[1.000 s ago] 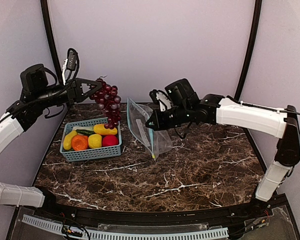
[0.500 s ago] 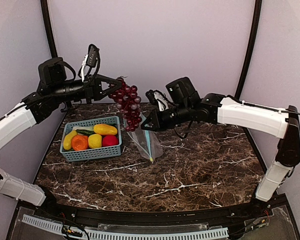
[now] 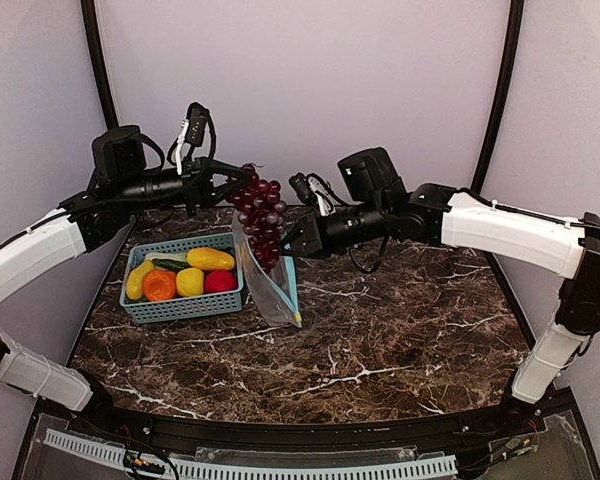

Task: Place the food in the zip-top bag and seal the zipper
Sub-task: Place the fake fruit in the zipper food storage bag.

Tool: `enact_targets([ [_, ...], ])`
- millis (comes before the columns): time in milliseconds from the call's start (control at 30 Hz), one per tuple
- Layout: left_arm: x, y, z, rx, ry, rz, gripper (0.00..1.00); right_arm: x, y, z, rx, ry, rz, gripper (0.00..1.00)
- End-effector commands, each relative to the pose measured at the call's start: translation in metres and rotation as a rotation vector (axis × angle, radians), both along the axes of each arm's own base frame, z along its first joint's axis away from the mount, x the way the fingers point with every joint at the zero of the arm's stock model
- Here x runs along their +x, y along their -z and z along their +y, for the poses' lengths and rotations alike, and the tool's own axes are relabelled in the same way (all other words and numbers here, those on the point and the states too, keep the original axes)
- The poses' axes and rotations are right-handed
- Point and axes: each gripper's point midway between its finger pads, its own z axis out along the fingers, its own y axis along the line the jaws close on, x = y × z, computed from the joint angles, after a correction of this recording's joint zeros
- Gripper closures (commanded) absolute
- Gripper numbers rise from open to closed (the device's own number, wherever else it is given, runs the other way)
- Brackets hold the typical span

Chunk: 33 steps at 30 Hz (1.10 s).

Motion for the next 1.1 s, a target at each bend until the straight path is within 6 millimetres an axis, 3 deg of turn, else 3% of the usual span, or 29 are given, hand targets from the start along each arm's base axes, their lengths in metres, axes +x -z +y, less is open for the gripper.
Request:
enact_targets([
  [0,-0.001,0.007,0.001,0.036,-0.011,-0.054,0.99,0.0,-0.029,-0.002,0.074,-0.003,-0.028,1.0],
  [500,0.002,0.063,0.014,0.239,-0.073,-0.024,0.99,0.002,-0.032,-0.002,0.092,0.0,-0.023,1.0],
  [867,-0.004,0.085,-0.003,0.336,-0.03,0.006,0.99,0.004,-0.029,-0.002,0.096,0.008,-0.018,1.0],
  [1067,0.003,0.098,-0.01,0.408,-0.05,0.022,0.99,0.003,-0.029,-0.003,0.096,0.011,-0.021,1.0],
])
